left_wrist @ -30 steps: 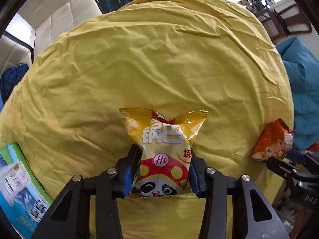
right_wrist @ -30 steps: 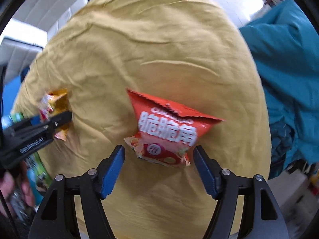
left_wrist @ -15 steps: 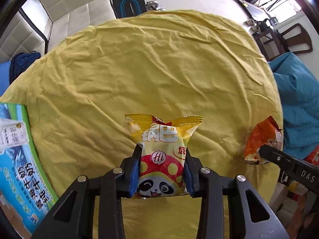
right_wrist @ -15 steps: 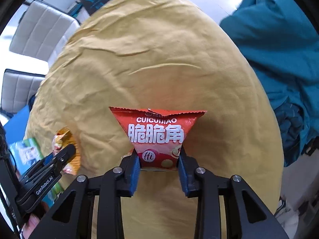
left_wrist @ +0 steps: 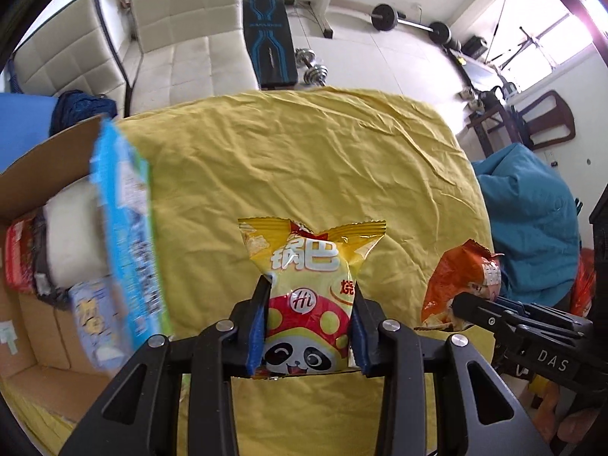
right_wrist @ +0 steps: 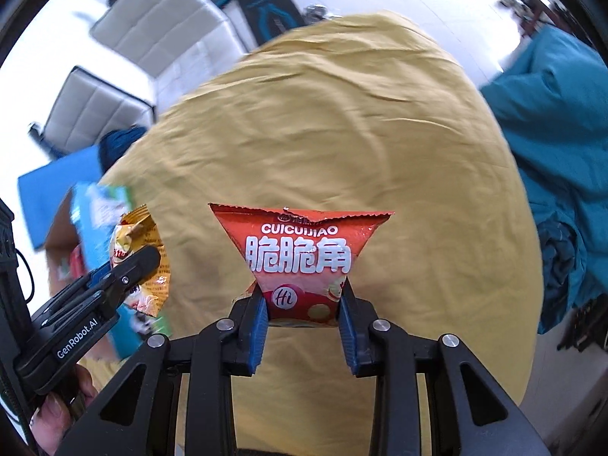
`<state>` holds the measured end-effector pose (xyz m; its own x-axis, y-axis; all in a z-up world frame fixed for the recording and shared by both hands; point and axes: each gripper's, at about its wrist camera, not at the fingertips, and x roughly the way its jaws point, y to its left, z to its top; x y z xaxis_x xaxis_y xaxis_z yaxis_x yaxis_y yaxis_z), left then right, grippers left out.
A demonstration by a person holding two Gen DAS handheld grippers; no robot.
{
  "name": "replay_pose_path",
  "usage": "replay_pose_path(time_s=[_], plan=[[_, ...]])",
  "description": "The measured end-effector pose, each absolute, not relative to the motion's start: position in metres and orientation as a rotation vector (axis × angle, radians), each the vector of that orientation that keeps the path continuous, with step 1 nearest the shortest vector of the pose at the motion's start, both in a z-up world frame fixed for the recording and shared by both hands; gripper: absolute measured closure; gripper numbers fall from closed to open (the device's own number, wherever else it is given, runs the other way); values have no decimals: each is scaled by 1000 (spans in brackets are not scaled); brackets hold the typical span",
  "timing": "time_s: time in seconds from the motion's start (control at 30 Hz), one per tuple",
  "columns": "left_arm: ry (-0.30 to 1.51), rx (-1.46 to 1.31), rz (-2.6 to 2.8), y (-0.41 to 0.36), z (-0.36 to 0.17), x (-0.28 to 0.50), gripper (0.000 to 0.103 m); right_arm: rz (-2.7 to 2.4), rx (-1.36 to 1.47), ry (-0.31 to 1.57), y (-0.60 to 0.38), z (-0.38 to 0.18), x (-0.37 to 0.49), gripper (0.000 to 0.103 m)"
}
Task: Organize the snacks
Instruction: 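Carry both chip bags into the box and open both grippers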
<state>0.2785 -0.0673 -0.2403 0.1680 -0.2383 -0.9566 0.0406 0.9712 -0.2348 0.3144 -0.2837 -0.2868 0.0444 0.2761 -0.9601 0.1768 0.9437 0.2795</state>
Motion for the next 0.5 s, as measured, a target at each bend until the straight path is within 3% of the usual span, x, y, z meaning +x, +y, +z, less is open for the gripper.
replay_pose_path(time_s=[0.5], plan=[[1296, -214, 28, 136, -177, 235, 70, 405, 186, 1488, -54, -207, 288, 69]])
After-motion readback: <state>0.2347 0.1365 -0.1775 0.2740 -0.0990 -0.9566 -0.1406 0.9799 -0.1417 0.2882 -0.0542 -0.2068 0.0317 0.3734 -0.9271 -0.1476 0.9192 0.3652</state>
